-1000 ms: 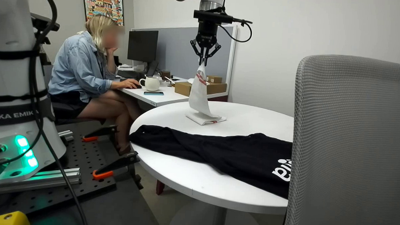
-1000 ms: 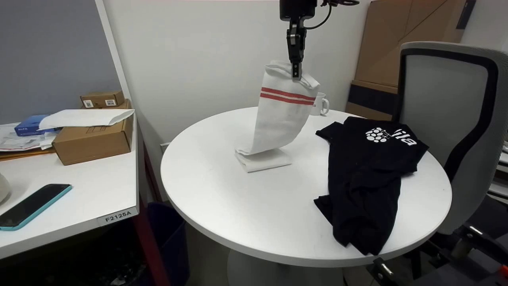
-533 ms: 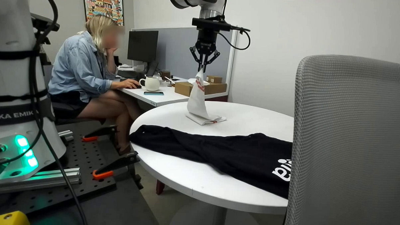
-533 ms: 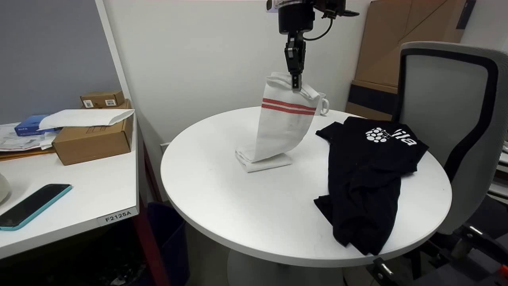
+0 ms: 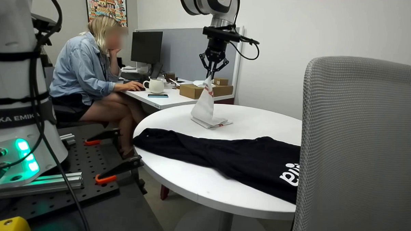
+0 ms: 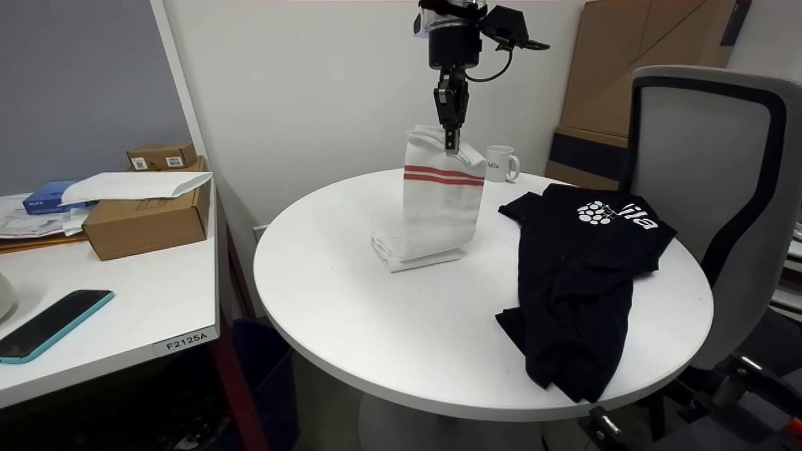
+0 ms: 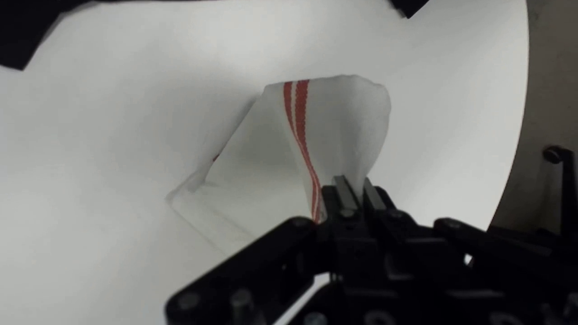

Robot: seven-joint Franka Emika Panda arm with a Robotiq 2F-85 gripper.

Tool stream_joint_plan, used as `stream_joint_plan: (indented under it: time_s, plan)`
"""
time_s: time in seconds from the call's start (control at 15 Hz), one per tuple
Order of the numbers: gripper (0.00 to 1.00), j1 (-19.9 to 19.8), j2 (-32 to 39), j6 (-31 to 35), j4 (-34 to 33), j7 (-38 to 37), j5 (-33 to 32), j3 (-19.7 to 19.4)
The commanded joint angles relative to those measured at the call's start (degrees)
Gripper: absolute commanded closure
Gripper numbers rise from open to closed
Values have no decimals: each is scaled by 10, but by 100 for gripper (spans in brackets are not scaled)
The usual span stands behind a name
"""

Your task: Fold the towel

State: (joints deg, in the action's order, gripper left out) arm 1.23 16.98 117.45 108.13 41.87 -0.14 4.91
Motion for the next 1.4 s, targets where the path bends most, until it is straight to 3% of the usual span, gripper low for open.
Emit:
stream_joint_plan:
  time_s: [0.0, 0.33, 0.8, 1.0, 1.33]
  plan:
    - [99, -9, 65, -28, -94, 37, -16, 3]
    - [99, -3, 147, -28, -172, 36, -64, 0]
    - [99, 32, 249, -22, -192, 26, -183, -11]
    - [99, 57, 243, -8, -159, 45, -235, 1]
    - [99, 94, 173, 48, -78, 59, -298, 29]
